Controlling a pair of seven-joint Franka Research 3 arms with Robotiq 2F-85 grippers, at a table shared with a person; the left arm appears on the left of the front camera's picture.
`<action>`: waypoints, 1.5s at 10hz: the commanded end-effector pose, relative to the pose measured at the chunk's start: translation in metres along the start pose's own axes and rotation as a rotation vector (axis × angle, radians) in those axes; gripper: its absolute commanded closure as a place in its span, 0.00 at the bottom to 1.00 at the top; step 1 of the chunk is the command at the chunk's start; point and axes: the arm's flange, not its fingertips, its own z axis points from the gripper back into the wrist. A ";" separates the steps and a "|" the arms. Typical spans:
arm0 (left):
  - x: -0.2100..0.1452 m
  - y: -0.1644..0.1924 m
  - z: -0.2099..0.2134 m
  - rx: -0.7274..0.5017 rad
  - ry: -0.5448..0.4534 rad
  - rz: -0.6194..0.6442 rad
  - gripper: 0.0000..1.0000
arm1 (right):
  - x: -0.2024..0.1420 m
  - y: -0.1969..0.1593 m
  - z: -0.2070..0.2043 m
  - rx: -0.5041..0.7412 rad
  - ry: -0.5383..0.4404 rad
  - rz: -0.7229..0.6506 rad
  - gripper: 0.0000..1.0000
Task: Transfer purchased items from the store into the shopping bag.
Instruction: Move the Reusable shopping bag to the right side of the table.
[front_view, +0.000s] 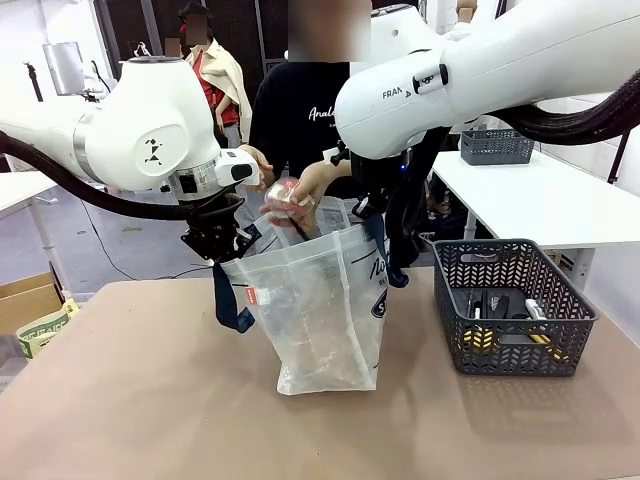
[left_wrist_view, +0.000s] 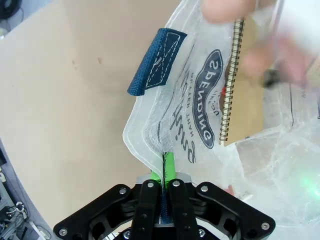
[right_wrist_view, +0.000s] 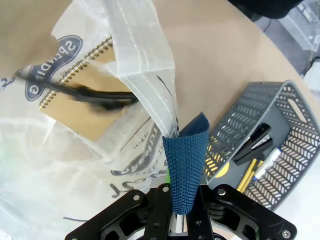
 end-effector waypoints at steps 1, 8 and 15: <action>0.000 0.001 0.002 0.003 -0.004 0.006 1.00 | 0.000 -0.001 0.001 -0.001 -0.002 -0.001 1.00; 0.000 0.001 0.002 0.003 -0.004 0.006 1.00 | 0.000 -0.001 0.001 -0.001 -0.002 -0.001 1.00; 0.001 0.000 -0.001 0.015 -0.001 -0.018 1.00 | 0.000 0.000 0.000 -0.005 0.003 0.011 1.00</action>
